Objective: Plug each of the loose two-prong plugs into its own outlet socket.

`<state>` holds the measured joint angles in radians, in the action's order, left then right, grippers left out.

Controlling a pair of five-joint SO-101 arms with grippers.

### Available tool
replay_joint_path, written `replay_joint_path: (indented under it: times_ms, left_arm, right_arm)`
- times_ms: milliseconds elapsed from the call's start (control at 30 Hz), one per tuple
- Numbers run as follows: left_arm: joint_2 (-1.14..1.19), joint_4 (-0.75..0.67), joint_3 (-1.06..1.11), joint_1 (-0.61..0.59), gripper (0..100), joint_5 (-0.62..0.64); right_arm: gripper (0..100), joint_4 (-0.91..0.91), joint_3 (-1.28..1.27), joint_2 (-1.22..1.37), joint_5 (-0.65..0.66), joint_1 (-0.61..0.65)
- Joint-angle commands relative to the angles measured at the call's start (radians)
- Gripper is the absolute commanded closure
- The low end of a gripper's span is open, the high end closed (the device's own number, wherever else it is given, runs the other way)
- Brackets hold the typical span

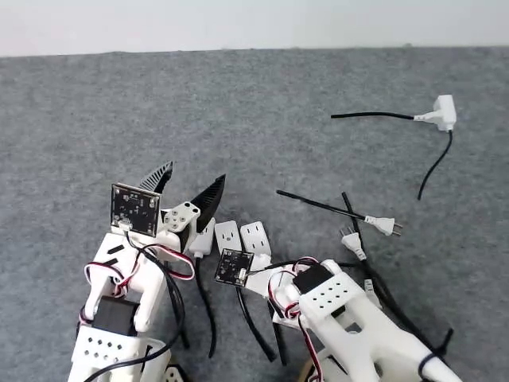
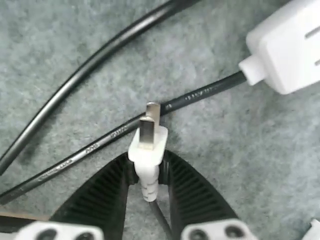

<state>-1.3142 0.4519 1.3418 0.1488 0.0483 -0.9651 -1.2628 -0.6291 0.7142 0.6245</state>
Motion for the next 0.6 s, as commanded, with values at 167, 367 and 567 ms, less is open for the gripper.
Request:
replay_joint_path:
  times_ms: [167,367,567]
  left_arm:
    - [-0.003,-0.034,-0.012,0.002,70,-0.008]
    - [-0.005,-0.034,-0.015,-0.006,70,-0.005]
    - [-0.005,-0.034,-0.016,-0.008,70,-0.005]
  right_arm:
    - [99.1,-0.067,0.077,-0.005,0.008,-0.038]
    - [99.1,-0.223,0.298,-0.005,0.038,-0.151]
    - [99.1,-0.343,0.476,-0.012,0.041,-0.165]
